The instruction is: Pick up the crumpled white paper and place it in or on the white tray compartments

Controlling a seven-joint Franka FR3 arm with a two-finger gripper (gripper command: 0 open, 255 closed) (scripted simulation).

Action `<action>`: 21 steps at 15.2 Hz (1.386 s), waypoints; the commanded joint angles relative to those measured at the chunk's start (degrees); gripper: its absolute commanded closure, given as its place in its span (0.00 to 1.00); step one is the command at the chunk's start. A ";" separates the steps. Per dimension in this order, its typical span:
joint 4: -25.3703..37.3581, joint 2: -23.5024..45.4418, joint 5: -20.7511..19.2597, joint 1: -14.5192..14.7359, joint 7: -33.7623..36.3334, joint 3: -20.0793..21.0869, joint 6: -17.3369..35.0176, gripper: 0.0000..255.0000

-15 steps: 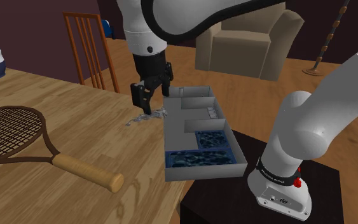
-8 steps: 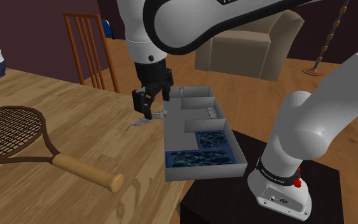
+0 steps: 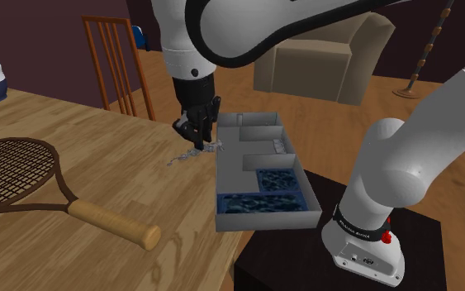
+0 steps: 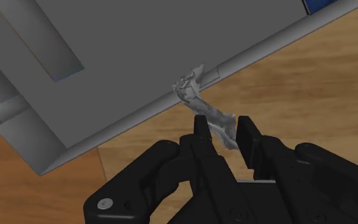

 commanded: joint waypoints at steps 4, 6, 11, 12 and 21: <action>-0.21 0.29 -0.45 -0.21 -0.05 -0.19 -0.54 1.00; 0.04 0.10 -0.40 -0.21 -0.11 -0.20 -0.95 1.00; 3.68 -0.13 -0.56 -0.35 -0.41 -0.61 -4.81 1.00; 4.45 -0.14 -0.60 -0.38 -0.46 -0.69 -5.58 1.00; 21.39 23.60 10.94 0.05 -21.36 -8.03 -20.72 0.00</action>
